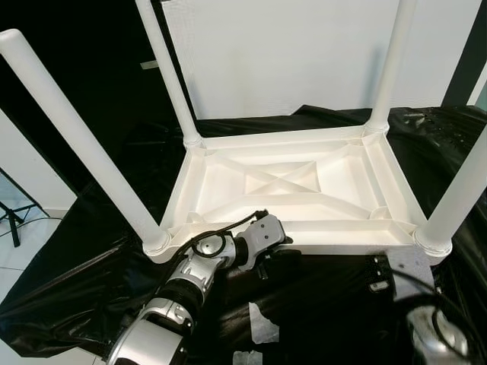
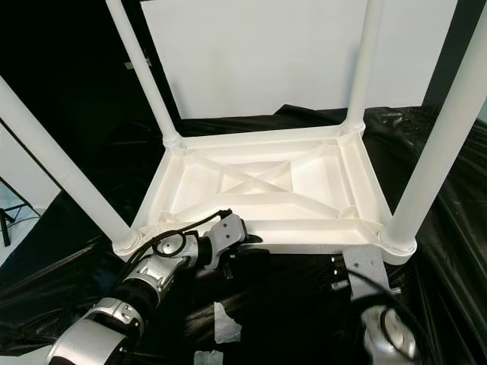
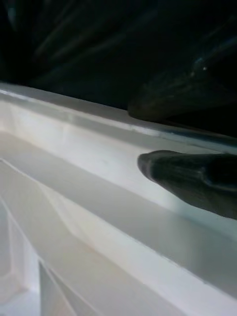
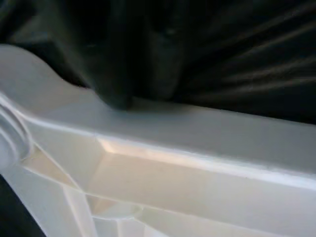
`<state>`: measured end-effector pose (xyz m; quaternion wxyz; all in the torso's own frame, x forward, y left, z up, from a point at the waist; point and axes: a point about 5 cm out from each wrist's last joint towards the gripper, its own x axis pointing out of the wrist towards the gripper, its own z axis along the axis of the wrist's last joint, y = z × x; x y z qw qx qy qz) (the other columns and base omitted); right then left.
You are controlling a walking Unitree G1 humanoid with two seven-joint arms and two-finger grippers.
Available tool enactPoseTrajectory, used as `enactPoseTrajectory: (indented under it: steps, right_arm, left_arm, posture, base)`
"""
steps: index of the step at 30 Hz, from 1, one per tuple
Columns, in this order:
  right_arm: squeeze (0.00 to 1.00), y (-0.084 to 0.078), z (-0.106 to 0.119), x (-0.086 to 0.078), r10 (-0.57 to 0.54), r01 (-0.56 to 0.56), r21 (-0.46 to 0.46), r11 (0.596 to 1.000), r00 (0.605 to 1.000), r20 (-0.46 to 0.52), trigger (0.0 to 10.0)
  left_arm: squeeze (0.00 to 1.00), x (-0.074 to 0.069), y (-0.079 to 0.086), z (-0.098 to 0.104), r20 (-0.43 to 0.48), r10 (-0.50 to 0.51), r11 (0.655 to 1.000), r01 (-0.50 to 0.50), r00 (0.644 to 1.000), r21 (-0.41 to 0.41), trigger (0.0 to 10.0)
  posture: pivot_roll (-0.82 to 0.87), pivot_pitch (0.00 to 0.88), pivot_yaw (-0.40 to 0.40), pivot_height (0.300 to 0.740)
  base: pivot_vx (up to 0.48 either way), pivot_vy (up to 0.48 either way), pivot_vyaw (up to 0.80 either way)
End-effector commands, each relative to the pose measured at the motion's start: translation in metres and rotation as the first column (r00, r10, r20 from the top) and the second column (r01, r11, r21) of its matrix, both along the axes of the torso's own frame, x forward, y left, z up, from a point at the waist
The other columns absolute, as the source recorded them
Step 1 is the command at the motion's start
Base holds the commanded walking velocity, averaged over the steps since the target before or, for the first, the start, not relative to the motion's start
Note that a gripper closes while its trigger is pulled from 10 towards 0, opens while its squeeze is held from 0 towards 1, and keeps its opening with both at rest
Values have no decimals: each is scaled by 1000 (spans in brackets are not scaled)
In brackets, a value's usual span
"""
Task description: Building children table
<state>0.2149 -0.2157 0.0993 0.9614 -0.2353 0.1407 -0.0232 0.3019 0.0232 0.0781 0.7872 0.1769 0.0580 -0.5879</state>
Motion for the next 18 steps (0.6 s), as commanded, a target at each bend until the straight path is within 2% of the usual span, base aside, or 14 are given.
enactPoseTrajectory:
  steps: [1, 3, 6, 7, 9, 10, 11, 13, 14, 16, 18]
  right_arm:
    - [0, -5, -11, 9, 8, -5, 42, 999, 998, -59, 0]
    - [0, -9, -11, 14, 3, 1, 53, 999, 998, -62, 0]
    - [0, -17, -14, 34, -8, 12, 51, 999, 998, -70, 0]
    - [0, -17, -14, 34, -8, 12, 51, 999, 998, -70, 0]
    - [0, -14, -13, 48, 14, -12, 40, 999, 998, -63, 0]
    - [0, -14, -13, 48, 14, -12, 40, 999, 998, -63, 0]
    - [0, -10, -11, 61, 28, -26, 33, 999, 998, -51, 902]
    - [0, -9, -10, 66, 28, -27, 30, 999, 999, -46, 902]
    - [0, -8, -10, 76, 20, -18, 32, 999, 999, -37, 941]
    - [0, -6, -9, 82, 13, -12, 34, 999, 999, -31, 941]
    - [0, 1, -8, 93, 18, -17, 42, 999, 1000, -22, 1647]
  left_arm:
    - [0, -13, -6, -25, -65, 108, 994, -107, 992, 20, 10000]
    - [0, -13, -4, -25, -66, 110, 994, -109, 992, 20, 10000]
    - [0, -15, 5, -28, -80, 107, 994, -105, 991, 27, 10000]
    - [0, -15, 5, -28, -80, 107, 994, -105, 991, 27, 10000]
    - [0, -18, 8, -31, -91, 98, 995, -95, 991, 35, 9804]
    - [0, -18, 8, -31, -91, 98, 995, -95, 991, 35, 9804]
    - [0, -20, 8, -32, -96, 92, 995, -89, 991, 34, 9137]
    - [0, -20, 8, -32, -98, 90, 996, -87, 991, 32, 9137]
    - [0, -22, 5, -30, -94, 74, 997, -72, 993, 16, 9843]
    - [0, -23, 3, -29, -90, 62, 998, -62, 994, 5, 9843]
    - [0, -25, -3, -24, -65, 44, 998, -46, 997, -31, 10000]
  posture:
    - [-172, 0, 77, 740]
    - [-172, 0, 77, 740]
    - [-140, 0, 65, 740]
    - [-140, 0, 65, 740]
    - [-127, 0, 62, 740]
    - [-127, 0, 62, 740]
    - [-121, 0, 62, 740]
    - [-121, 0, 62, 740]
    - [-119, 0, 63, 740]
    - [-119, 0, 63, 740]
    - [-111, 0, 62, 740]
  base:
    - [0, 0, 0]
    - [0, 0, 0]
    - [0, 0, 0]
    - [0, 0, 0]
    - [0, 0, 0]
    - [0, 0, 0]
    - [0, 0, 0]
    - [0, 0, 0]
    - [0, 0, 0]
    - [0, 0, 0]
    - [0, 0, 0]
